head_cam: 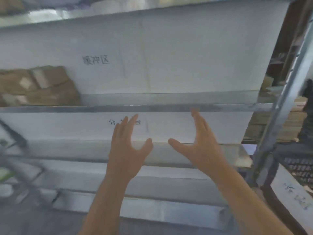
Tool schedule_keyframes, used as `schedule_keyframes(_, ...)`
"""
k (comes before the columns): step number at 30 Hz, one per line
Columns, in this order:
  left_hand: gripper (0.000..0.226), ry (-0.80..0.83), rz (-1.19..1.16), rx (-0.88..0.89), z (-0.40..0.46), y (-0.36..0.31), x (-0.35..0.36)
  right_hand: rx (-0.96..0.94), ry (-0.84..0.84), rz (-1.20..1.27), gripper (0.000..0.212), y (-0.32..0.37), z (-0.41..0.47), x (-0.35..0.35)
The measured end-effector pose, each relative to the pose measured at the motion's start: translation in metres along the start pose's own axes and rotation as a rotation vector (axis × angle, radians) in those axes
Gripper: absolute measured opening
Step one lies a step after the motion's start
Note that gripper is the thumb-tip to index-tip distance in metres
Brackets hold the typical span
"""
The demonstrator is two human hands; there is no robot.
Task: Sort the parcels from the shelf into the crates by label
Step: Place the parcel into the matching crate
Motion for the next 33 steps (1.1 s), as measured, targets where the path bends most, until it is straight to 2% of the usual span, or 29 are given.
schedule_keyframes(9, 0.076, -0.144, 0.123, -0.124, 0.009, 0.181, -0.183, -0.11, 0.043, 0.195, 0.113, 0.122, 0.037, 0.174)
schedule_keyframes(14, 0.076, -0.175, 0.122, -0.162, 0.027, 0.24, -0.242, -0.137, 0.101, 0.215, 0.113, 0.165, 0.059, 0.253)
schedule_keyframes(23, 0.074, -0.245, 0.123, -0.201, 0.106, 0.316, -0.283, -0.179, 0.18, 0.197, 0.111, 0.202, 0.14, 0.359)
schedule_keyframes(33, 0.075, -0.286, 0.233, -0.185, 0.282, 0.37, -0.298, -0.266, 0.253, 0.326, 0.109, 0.243, 0.313, 0.458)
Point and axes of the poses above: each hand's wrist, its own z-axis towards the middle knuckle, its own x-axis out of the palm, y = z × x, the point moved 8 cm from there along z, towards the middle knuckle, and after that the axes turned 6 degrees about z, right-handed, at the moved point
